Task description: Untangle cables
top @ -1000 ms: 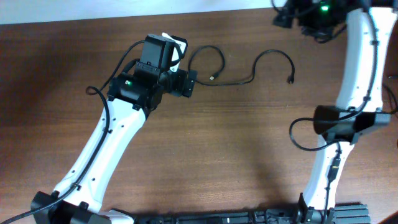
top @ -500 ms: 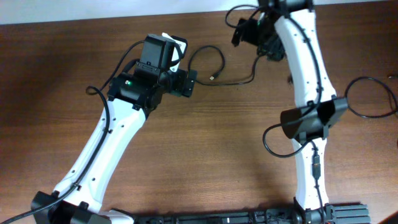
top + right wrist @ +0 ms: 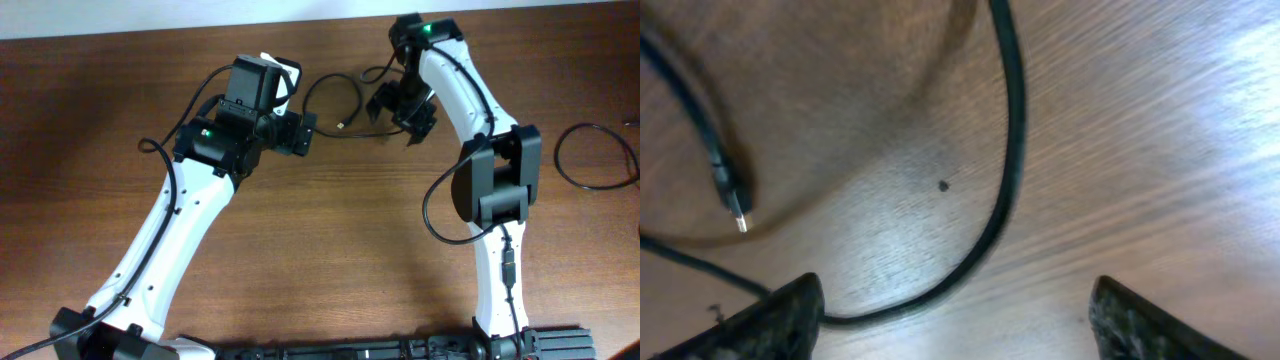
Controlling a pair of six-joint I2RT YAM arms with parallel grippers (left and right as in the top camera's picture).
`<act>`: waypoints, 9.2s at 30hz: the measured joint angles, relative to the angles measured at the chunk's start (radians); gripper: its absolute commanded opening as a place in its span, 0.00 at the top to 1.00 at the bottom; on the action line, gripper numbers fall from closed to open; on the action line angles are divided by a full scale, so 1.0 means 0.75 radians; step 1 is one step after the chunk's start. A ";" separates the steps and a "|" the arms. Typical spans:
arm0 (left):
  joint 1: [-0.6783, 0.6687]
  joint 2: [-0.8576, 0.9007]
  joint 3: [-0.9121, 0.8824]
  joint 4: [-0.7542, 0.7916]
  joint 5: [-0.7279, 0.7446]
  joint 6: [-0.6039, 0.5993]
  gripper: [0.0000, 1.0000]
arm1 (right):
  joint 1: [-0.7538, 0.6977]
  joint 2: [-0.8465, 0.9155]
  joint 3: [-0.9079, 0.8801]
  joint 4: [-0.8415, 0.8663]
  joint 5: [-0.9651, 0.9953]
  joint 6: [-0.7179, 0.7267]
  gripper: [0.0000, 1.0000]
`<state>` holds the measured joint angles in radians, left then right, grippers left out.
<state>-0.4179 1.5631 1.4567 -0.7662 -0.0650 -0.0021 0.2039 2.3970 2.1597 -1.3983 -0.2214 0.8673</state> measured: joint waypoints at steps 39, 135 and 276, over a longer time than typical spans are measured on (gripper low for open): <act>0.000 0.000 0.000 0.000 0.001 0.000 0.01 | 0.117 0.005 -0.109 0.169 0.082 0.114 0.39; 0.000 0.000 0.000 0.000 0.001 0.000 0.01 | -0.670 -0.051 1.299 -0.392 0.030 -0.948 0.01; 0.508 -2.065 -1.928 0.920 0.053 0.002 0.01 | -0.198 -0.051 1.299 -0.392 0.026 -0.982 0.01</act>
<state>-0.0368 0.0147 0.0105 -0.0761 -0.0250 -0.0006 0.0551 2.3589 3.1336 -1.6924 -0.2020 0.1310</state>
